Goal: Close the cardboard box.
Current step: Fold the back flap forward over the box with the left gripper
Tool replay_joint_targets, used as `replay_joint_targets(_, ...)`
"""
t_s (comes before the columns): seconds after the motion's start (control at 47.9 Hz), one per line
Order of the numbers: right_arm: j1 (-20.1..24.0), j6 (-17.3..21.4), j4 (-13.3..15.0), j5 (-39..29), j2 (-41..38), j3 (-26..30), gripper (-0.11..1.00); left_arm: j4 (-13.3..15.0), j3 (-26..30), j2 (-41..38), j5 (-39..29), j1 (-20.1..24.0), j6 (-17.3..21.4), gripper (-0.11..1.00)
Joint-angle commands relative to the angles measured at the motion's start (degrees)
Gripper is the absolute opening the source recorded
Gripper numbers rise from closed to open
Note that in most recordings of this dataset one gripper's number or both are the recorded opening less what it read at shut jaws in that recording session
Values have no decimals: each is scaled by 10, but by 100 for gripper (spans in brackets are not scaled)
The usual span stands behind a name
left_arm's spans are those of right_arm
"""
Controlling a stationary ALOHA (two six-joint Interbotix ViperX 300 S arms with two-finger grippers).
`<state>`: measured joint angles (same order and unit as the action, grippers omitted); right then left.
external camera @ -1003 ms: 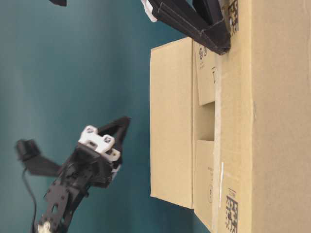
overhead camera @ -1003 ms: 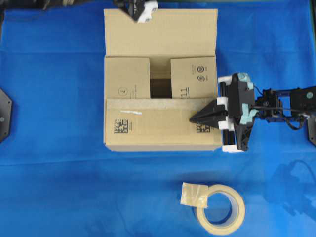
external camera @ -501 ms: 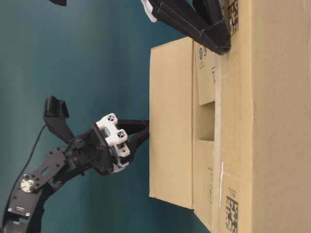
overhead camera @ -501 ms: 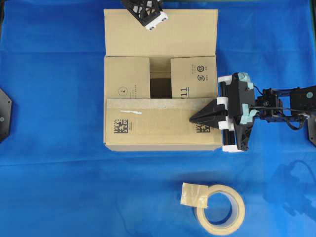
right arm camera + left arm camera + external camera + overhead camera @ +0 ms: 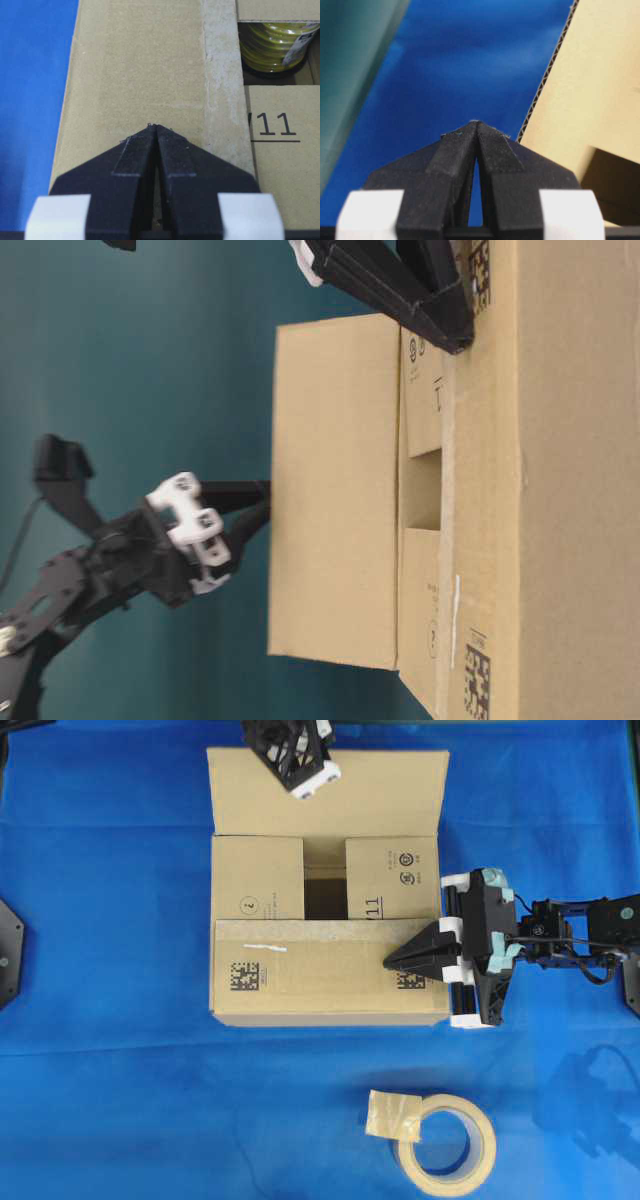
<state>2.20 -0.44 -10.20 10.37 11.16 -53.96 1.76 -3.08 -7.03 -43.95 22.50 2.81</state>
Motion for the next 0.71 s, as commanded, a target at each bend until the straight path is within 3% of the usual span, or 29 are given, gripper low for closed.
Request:
replay_joint_targets(0.0,-8,-2,1,1,-1,0,0,4,-8,31,2,-40,-3,0)
replay_joint_targets(0.334,-11,-3,1,3,-1,0,0,5,-108,112,46,-69,-40,0)
replay_joint_targets(0.69,-11,-3,3,3,15,-4,0,5,-254,198,207,-105,-104,0)
